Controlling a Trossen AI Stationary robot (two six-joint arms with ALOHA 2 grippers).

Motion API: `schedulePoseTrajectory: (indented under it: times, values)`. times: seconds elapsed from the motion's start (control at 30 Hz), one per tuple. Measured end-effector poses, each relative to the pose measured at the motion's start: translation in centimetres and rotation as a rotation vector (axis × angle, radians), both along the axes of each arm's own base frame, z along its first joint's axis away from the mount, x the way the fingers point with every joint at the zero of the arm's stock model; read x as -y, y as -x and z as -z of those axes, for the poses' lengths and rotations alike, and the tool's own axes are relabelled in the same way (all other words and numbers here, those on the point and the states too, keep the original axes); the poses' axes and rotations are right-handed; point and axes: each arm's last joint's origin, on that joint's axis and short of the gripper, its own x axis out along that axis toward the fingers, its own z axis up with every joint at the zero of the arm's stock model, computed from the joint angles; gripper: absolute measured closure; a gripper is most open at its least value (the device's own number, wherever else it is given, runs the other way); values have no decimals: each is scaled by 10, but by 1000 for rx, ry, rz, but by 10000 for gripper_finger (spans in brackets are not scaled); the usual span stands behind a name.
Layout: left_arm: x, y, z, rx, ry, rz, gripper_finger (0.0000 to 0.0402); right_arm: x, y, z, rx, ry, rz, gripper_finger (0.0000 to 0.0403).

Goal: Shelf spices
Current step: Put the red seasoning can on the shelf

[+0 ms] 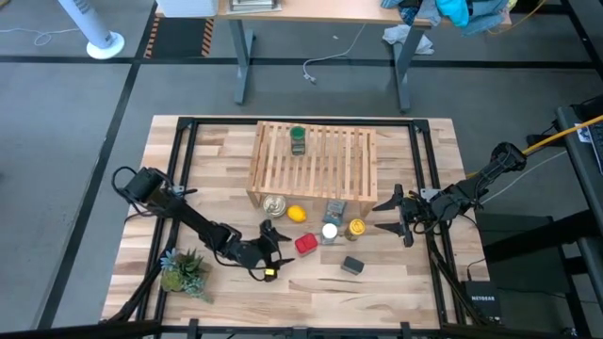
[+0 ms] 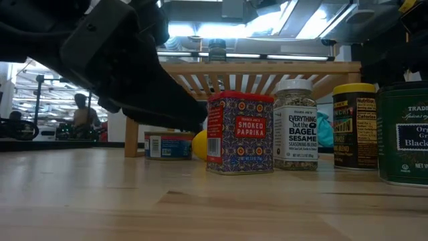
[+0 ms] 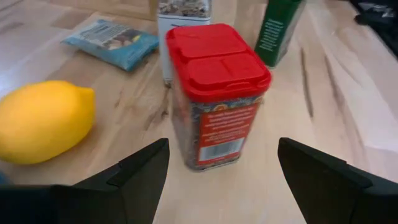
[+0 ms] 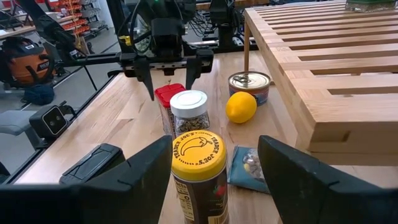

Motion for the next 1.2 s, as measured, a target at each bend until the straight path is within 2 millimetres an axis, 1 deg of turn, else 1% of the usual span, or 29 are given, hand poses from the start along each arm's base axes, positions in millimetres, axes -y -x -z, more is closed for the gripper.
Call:
schedulePoseTrajectory:
  times: [0.57,0.67,0.8,1.0,1.2]
  values:
    - [-7,-20,12,99,83,48,108,0,0,0,-1,1,0,159]
    - [-6,-27,14,98,77,55,108,0,0,0,-1,1,0,159]
    - [-6,-33,12,104,40,65,108,0,0,0,-1,1,0,159]
    - [-16,-40,11,108,19,40,108,0,0,0,-2,1,0,159]
    - [-23,-43,22,81,9,14,108,0,0,0,-2,2,0,159]
